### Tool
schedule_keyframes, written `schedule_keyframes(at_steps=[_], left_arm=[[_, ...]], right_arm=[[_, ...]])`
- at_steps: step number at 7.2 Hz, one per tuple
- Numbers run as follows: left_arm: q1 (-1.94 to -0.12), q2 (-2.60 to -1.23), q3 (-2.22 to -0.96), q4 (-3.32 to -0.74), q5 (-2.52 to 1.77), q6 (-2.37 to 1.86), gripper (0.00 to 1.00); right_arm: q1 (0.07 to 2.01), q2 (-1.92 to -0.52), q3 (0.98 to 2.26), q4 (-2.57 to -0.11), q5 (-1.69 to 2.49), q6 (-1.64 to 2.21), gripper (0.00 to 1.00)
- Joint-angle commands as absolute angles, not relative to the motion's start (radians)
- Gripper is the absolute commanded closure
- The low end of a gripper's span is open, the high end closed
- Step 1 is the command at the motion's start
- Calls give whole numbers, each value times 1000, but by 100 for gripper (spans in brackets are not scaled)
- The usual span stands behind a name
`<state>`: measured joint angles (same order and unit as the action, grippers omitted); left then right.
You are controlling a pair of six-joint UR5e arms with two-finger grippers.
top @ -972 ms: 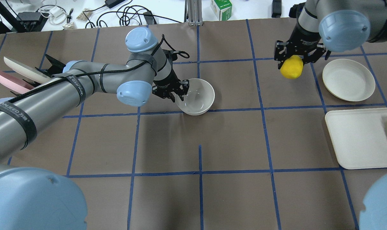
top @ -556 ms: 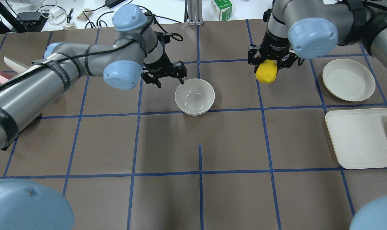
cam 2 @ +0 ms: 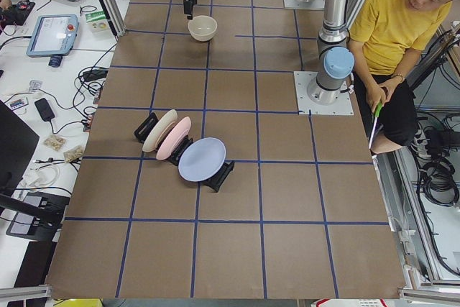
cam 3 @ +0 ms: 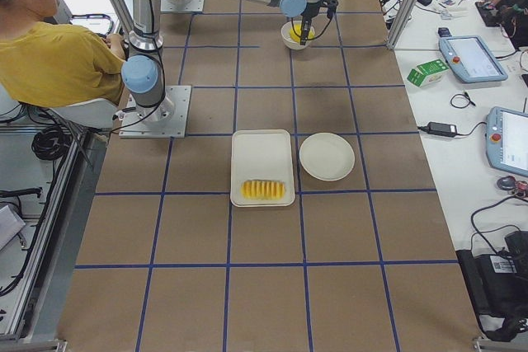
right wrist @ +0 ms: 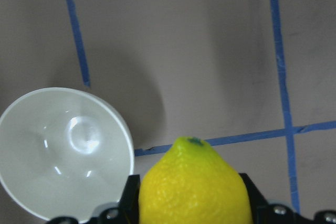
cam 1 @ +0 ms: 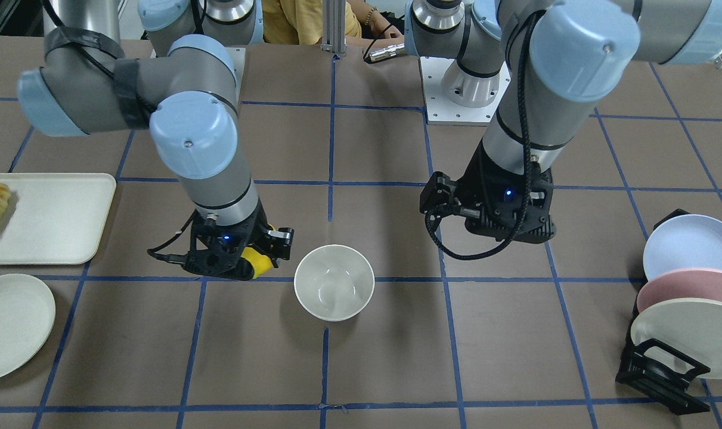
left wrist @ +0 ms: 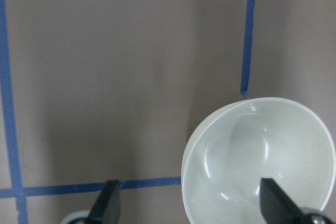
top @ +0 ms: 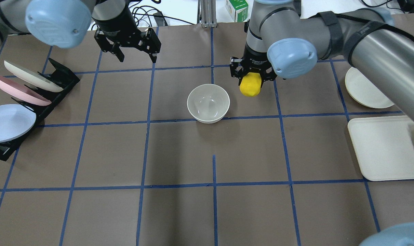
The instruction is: Place bowl and put lemon in it
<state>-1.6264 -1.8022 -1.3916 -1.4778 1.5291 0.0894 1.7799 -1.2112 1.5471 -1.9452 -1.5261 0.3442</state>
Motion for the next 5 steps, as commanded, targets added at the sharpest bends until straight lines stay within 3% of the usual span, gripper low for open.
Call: schedule_keyframes(at_steps=[1, 5], left_arm=[[-1617, -1722, -1414, -1554, 1538, 103, 0], [-1606, -1625, -1525, -1534, 1537, 104, 0]], right_arm=[[1876, -1145, 1548, -2057, -1522, 405, 100], [1957, -1032, 1557, -2172, -1522, 456, 100]])
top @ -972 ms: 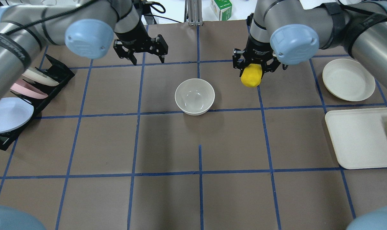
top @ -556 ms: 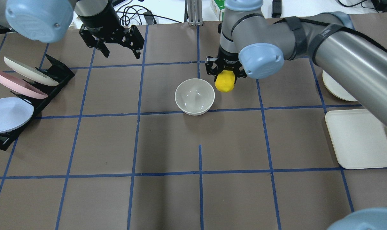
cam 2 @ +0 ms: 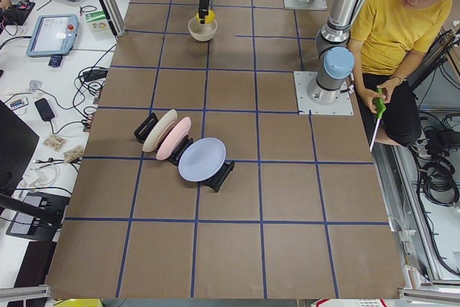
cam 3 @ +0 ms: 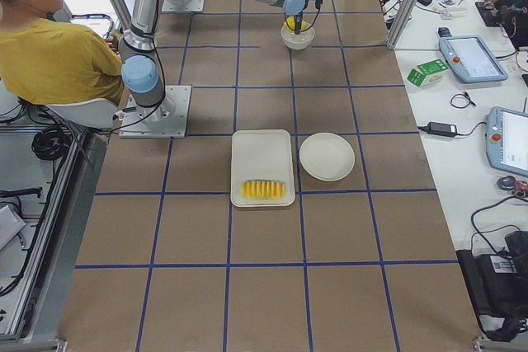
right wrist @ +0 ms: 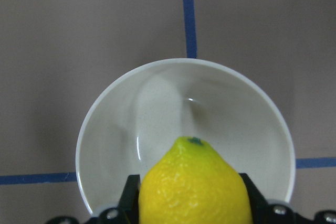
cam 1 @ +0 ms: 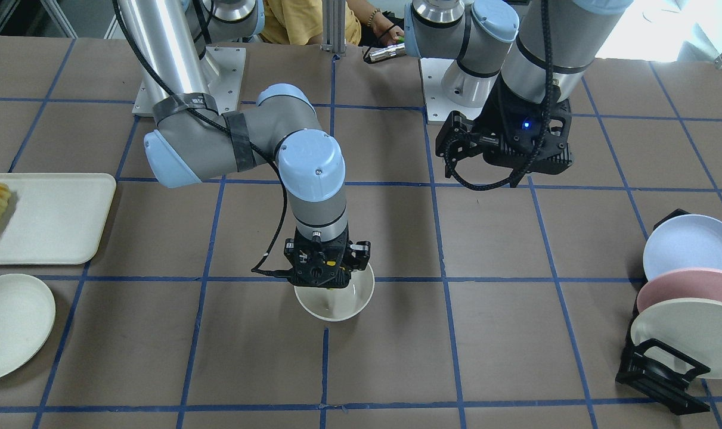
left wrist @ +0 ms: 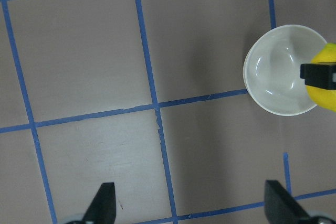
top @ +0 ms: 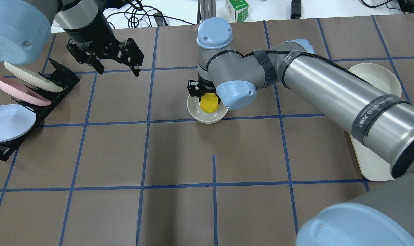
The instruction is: Place bowl and put lemon in it
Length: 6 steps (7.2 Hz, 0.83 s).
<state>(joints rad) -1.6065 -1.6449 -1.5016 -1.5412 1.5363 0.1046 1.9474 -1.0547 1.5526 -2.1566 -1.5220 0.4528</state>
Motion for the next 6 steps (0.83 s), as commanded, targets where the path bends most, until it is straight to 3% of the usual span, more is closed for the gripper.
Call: schedule_keyframes(at_steps=[1, 5, 6], left_arm=[[-1605, -1623, -1523, -1545, 1592, 103, 0], [-1592, -1626, -1503, -1549, 1592, 92, 0], [-1591, -1625, -1503, -1549, 1586, 92, 0]], right_arm=[[1957, -1022, 1555, -2178, -1525, 445, 100], [1956, -968, 1545, -2181, -1536, 454, 98], [1954, -959, 1545, -2189, -1537, 453, 90]])
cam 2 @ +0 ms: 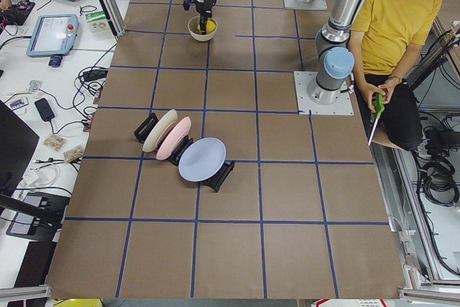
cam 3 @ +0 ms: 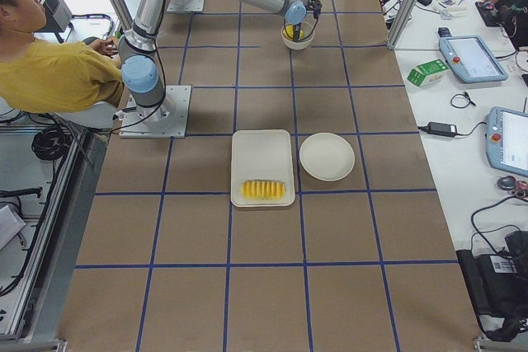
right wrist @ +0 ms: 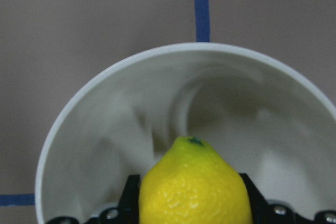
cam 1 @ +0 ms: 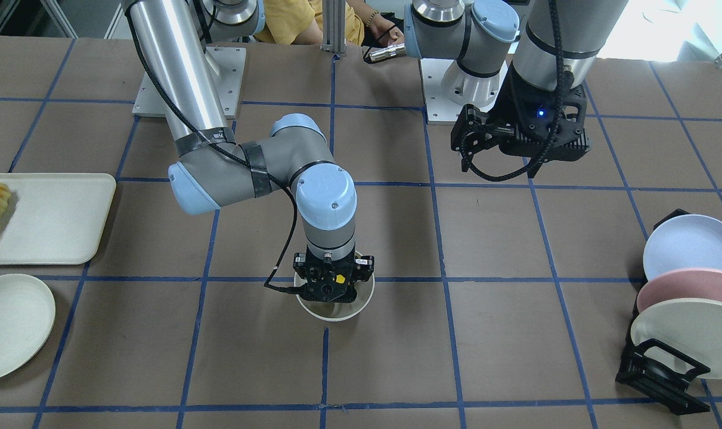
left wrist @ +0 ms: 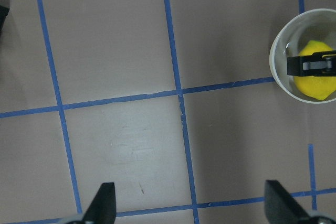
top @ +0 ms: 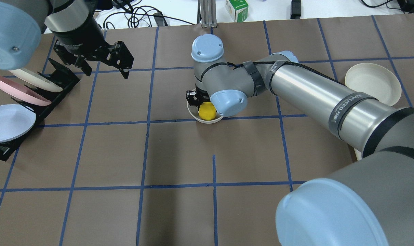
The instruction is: Place bowl and put lemon in it
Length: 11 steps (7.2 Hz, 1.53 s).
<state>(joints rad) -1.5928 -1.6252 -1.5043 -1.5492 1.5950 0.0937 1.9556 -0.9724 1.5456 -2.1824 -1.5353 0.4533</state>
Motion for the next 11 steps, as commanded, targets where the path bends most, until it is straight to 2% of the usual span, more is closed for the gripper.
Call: schedule_keyframes(at_steps=[1, 2, 3, 4, 5, 7, 8, 11], left_arm=[[-1585, -1624, -1502, -1548, 1583, 92, 0], [-1585, -1624, -1497, -1548, 1583, 92, 0], [-1585, -1624, -1499, -1548, 1583, 92, 0], [-1586, -1626, -1499, -1548, 1582, 91, 0], [-1586, -1628, -1499, -1545, 1582, 91, 0], [-1586, -1625, -1499, -1549, 1583, 92, 0], [-1586, -1623, -1499, -1551, 1585, 92, 0], [-1588, -1629, -1488, -1559, 1583, 91, 0]], right_arm=[[1954, -957, 1546, -2200, -1537, 448, 72], [1954, -957, 1549, -2201, -1539, 451, 51], [1954, -957, 1549, -2201, -1539, 454, 38], [1954, -959, 1549, -2201, -1539, 454, 22], [1951, -963, 1545, -2201, -1539, 459, 0], [1938, -995, 1545, -2185, -1543, 459, 0], [1921, -1055, 1551, -2162, -1543, 459, 0], [1777, -1277, 1543, -1876, -1539, 422, 0]])
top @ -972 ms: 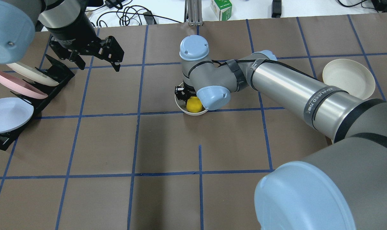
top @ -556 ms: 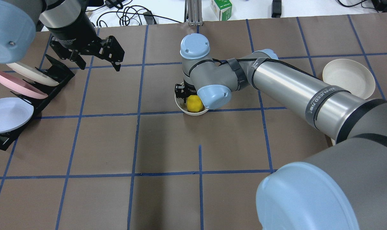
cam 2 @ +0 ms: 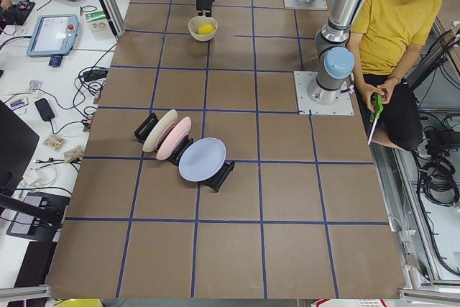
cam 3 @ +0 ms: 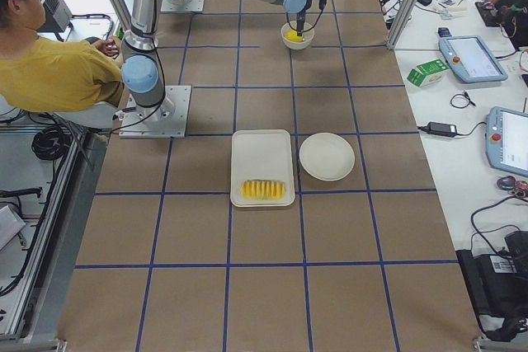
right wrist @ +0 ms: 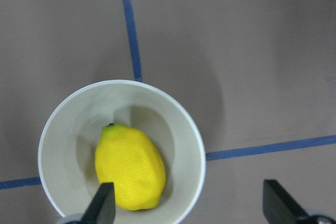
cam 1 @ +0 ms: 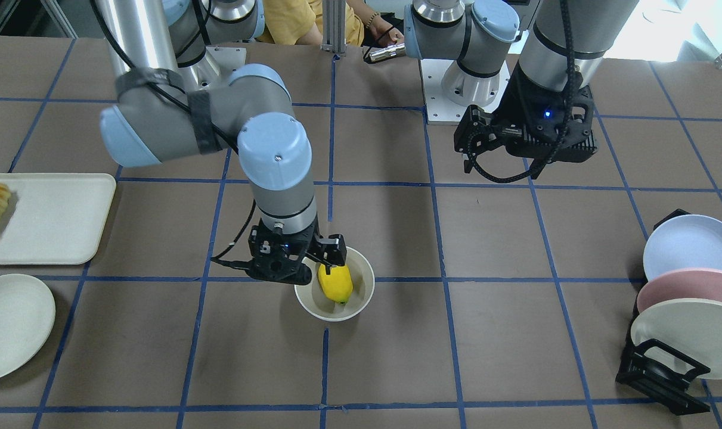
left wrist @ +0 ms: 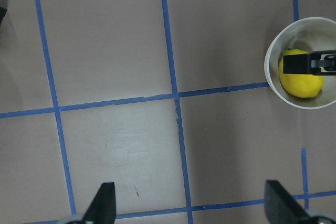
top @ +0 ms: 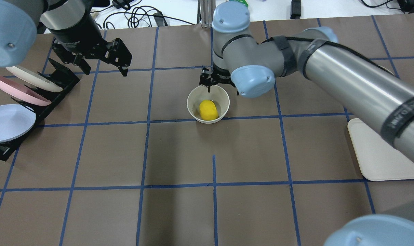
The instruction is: Place bowl and put lemon in it
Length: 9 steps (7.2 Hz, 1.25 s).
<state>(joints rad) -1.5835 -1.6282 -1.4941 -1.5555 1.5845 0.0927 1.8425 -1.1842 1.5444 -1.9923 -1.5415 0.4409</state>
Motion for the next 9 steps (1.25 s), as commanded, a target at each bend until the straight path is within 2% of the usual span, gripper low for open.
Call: schedule_keyframes(at_steps=[1, 4, 6, 9], left_arm=[[-1589, -1628, -1488, -1559, 1585, 91, 0], [-1583, -1624, -1485, -1559, 1583, 91, 0], [-1582, -1623, -1485, -1559, 1585, 91, 0], [-1582, -1620, -1485, -1559, 1583, 91, 0]], right_arm=[[1735, -1340, 1552, -1762, -1545, 303, 0], [1619, -1501, 1562, -1564, -1565, 90, 0], [1550, -1528, 1551, -1529, -1566, 48, 0], [1551, -1562, 1559, -1508, -1553, 60, 0]])
